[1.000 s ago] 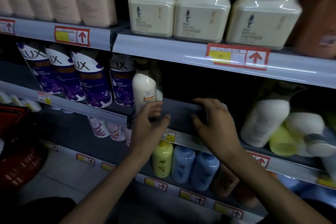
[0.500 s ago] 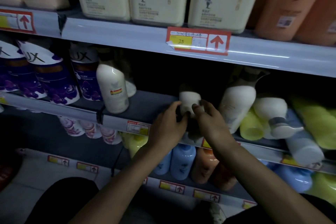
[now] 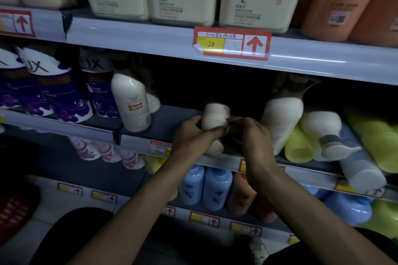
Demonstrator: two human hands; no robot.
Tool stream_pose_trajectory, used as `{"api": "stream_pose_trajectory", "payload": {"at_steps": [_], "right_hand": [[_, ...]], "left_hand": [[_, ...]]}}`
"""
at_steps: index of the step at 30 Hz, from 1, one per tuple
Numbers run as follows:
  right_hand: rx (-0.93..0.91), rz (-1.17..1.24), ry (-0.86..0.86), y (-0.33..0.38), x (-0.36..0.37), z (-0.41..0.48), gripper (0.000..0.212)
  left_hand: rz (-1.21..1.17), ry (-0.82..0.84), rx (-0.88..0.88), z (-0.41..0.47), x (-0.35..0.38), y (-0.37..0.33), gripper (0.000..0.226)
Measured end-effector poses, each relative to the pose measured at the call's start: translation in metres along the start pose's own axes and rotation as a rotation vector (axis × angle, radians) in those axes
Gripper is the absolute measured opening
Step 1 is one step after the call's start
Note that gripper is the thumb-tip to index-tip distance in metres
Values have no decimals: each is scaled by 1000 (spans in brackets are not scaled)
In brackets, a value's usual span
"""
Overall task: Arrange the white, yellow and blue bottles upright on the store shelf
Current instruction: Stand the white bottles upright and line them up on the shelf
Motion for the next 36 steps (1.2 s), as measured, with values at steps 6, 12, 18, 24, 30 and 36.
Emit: {"api": "stream_pose_trajectory", "payload": {"at_steps": [6,12,18,24,30,36], "right_hand": [[-293,-259,71,1,3,-3,37],[-707,-831,-19,-10,14,9,75],[-779,-814,27,-28,28,26,93],[-676,-614,9,-28,44,24,80],[-695,-544,44,-27,57,23,76],[-652,-509,-9,-22,70,37,72]], "left_hand": [[-219,-53,-146,-8,-27,-1,17],[-559,-57,-313,-22,-47,-10,36],[-718,53,-375,-35,-66,-21,26],[-809,11,-372,-35,-71,-25,28],[-732,-15,-290,-34,-85,-23,51],[-299,-219,-30,-19,-93,-6,30]]}}
Point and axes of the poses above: each hand's wrist, its own z-axis towards the middle knuckle, its own x-axis out of the palm, y = z × x, the point moved 1 cm from there along z, towards the middle knuckle, and after that the axes turned 10 degrees about x, right-handed, at the moved point
